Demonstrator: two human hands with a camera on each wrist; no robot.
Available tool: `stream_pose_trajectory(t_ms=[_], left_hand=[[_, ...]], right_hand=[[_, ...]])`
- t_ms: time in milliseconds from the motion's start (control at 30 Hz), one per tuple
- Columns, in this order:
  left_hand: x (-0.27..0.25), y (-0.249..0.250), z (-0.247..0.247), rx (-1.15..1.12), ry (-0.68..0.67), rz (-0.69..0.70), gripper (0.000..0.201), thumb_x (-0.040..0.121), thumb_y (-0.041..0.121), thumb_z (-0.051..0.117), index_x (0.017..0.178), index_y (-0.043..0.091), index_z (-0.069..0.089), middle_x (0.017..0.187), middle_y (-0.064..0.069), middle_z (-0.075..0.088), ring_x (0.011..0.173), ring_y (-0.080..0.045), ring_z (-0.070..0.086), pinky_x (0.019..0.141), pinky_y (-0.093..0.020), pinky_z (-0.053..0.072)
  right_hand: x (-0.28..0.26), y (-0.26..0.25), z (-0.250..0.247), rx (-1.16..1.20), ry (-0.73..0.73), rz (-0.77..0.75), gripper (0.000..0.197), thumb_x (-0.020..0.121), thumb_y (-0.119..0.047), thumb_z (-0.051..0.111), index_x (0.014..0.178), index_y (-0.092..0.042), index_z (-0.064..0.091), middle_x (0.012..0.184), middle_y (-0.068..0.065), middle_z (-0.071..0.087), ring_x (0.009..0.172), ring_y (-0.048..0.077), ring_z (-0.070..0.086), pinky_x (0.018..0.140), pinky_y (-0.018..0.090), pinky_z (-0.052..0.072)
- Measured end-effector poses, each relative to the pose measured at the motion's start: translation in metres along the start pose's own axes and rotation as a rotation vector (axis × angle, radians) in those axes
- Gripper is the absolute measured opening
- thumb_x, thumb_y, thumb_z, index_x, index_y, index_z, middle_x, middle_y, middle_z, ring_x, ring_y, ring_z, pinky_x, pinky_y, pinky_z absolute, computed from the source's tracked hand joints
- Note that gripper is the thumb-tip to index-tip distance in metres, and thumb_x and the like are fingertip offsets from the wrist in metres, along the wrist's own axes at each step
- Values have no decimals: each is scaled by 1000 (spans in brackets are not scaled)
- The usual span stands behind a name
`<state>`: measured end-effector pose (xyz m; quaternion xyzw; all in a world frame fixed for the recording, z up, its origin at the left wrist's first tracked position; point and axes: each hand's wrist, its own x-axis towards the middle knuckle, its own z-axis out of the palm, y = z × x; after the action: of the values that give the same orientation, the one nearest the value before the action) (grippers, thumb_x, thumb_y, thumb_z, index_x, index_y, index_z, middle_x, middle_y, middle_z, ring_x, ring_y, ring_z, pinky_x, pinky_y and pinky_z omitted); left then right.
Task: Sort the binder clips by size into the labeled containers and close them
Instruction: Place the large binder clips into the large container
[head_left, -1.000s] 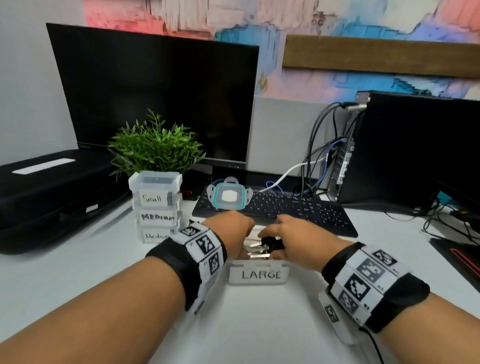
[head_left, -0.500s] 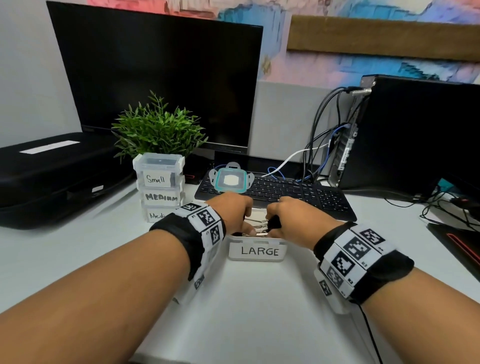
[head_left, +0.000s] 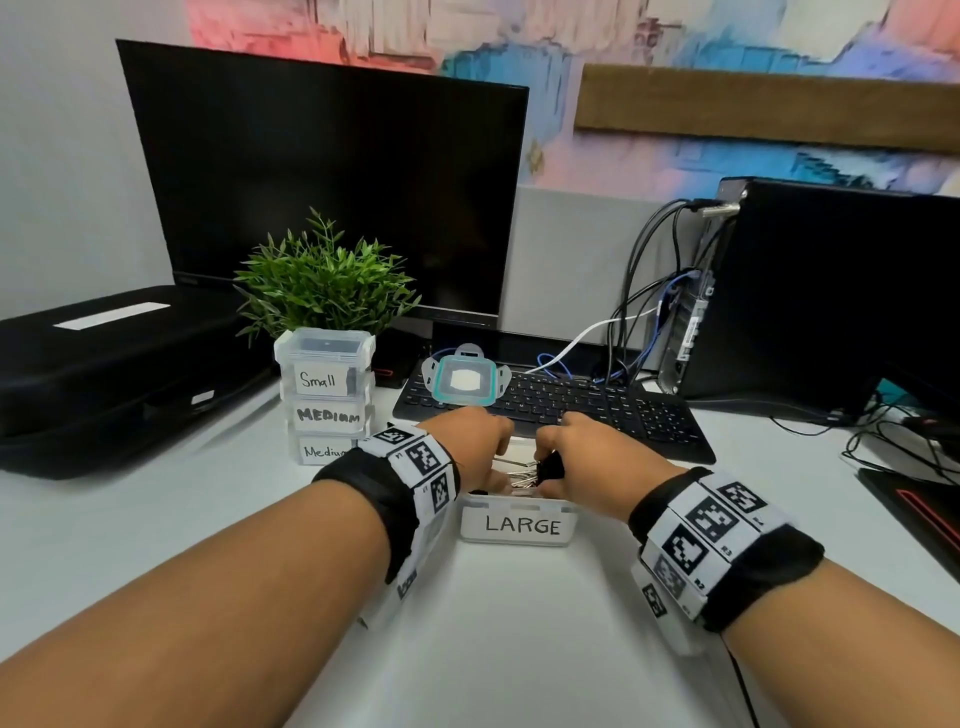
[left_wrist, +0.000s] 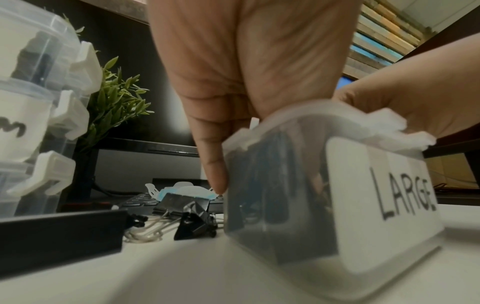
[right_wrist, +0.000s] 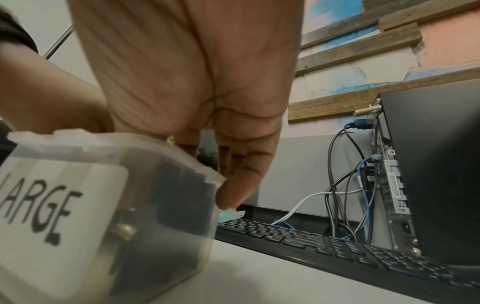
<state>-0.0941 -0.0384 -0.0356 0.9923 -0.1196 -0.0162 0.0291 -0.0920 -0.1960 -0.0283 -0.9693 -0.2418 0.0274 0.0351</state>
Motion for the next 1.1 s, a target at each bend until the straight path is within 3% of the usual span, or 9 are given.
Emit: stream_pose_trajectory(t_ms=[133, 233, 433, 600, 767, 833, 900, 1000, 1100], left_hand=[[0, 0, 0, 4, 4, -6, 38, 81, 41, 68, 107, 19, 53, 107, -3, 58, 95, -20, 57, 74, -29, 46], [1, -1, 0, 4, -8, -4, 39, 81, 41, 68, 109, 19, 52, 107, -3, 57, 95, -20, 56, 72, -28, 45], [3, -1, -3, -1, -12, 7, 42, 81, 40, 69, 112, 17, 52, 109, -3, 57, 97, -20, 57, 78, -31, 48], [6, -2, -2, 2, -9, 19, 42, 79, 42, 70, 109, 18, 52, 107, -3, 57, 96, -21, 57, 79, -33, 50], [3, -13, -2, -152, 12, 30, 32, 88, 46, 57, 109, 22, 57, 104, 3, 59, 94, -15, 56, 79, -27, 45], [-1, -21, -6, -294, 46, 15, 27, 94, 44, 47, 110, 25, 57, 105, 6, 61, 96, -11, 57, 85, -28, 46], [-6, -32, -13, -315, 103, -14, 23, 98, 31, 44, 114, 22, 57, 110, 5, 62, 99, -12, 57, 87, -26, 44], [-13, -50, -22, -160, 82, -113, 25, 96, 10, 46, 116, 17, 58, 113, 5, 61, 106, -14, 57, 83, -20, 41], [-19, -56, -24, 74, -45, -187, 28, 92, 17, 54, 119, 17, 59, 120, 0, 61, 110, -19, 56, 86, -25, 44]], right_hand=[[-3, 5, -3, 58, -1, 2, 31, 82, -37, 67, 110, -26, 61, 108, -2, 48, 96, 17, 55, 85, 28, 47], [-4, 9, -5, 123, 2, -3, 29, 83, -29, 65, 111, -25, 64, 104, -5, 49, 101, 15, 54, 86, 24, 44], [0, 10, -2, 102, 6, 5, 37, 81, -30, 69, 117, -28, 60, 106, -3, 46, 103, 17, 54, 91, 27, 45], [2, 7, -4, 77, -27, 16, 46, 80, -30, 72, 123, -26, 56, 115, 2, 46, 93, 16, 51, 72, 24, 44], [4, 4, -2, 54, -8, 19, 40, 82, -29, 70, 119, -22, 57, 118, 4, 48, 96, 18, 52, 67, 22, 42], [3, 4, -2, 49, 3, 18, 39, 82, -28, 69, 119, -21, 58, 118, 5, 50, 103, 19, 53, 70, 22, 42], [2, 3, -2, 44, 8, 22, 38, 83, -26, 68, 120, -21, 59, 119, 5, 52, 107, 19, 52, 81, 24, 43], [1, 2, -3, 53, 11, 34, 38, 83, -25, 68, 120, -20, 59, 120, 6, 53, 109, 20, 53, 91, 28, 44], [0, 2, -3, 56, 5, 41, 39, 83, -26, 68, 120, -20, 58, 121, 6, 52, 108, 20, 53, 92, 29, 45]])
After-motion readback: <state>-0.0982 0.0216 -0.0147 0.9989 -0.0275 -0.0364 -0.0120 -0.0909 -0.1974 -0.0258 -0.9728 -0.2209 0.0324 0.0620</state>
